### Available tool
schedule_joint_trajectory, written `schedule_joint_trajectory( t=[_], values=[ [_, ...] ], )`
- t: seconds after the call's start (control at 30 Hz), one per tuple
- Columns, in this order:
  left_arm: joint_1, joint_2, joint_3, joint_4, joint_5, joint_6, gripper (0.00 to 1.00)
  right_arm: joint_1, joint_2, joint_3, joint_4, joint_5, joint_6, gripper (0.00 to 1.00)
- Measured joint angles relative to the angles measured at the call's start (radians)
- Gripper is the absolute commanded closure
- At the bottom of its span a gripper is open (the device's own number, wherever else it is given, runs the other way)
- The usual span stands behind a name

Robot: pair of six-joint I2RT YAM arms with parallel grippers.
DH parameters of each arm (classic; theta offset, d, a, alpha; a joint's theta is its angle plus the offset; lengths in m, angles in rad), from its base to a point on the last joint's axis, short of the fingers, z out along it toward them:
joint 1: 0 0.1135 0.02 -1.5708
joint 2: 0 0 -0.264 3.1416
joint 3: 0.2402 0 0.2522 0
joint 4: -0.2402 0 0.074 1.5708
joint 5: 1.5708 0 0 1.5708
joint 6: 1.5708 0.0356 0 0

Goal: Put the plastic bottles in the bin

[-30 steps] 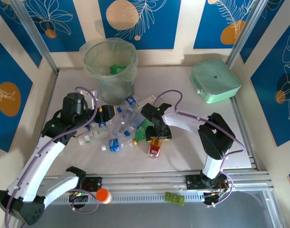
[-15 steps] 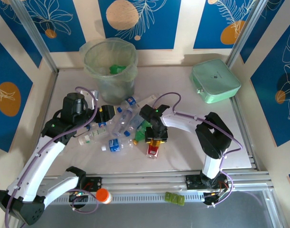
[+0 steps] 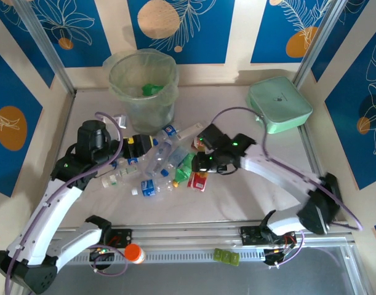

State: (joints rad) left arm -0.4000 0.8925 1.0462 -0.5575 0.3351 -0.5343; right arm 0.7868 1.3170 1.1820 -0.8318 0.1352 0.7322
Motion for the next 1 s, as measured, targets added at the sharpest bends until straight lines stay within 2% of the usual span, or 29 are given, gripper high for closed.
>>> schedule_joint_trajectory(
  t=[0.1, 0.2, 0.53, 0.63, 0.77, 1.0],
  values=[
    [-0.019, 0.008, 0.0, 0.07, 0.06, -0.053, 0.01, -0.029, -0.14, 0.005, 0.076, -0.043, -0.023, 0.51],
    [-0.071, 0.029, 0.0, 0.144, 0.105, -0.092, 0.01, -0.057, -0.22, 0.014, 0.159, -0.101, -0.038, 0.5],
    [-0.238, 0.169, 0.034, 0.371, 0.29, -0.169, 0.01, -0.132, -0.337, 0.032, 0.423, -0.319, -0.063, 0.5],
    [-0.269, 0.197, 0.053, 0.454, 0.344, -0.196, 0.01, -0.155, -0.372, 0.031, 0.449, -0.371, -0.064, 0.5],
    [-0.296, 0.224, 0.052, 0.621, 0.438, -0.279, 0.01, -0.168, -0.408, 0.031, 0.501, -0.435, -0.064, 0.5],
    [-0.331, 0.294, 0.018, 0.945, 0.573, -0.455, 0.06, -0.18, -0.451, 0.023, 0.552, -0.477, -0.076, 0.5]
  ],
)
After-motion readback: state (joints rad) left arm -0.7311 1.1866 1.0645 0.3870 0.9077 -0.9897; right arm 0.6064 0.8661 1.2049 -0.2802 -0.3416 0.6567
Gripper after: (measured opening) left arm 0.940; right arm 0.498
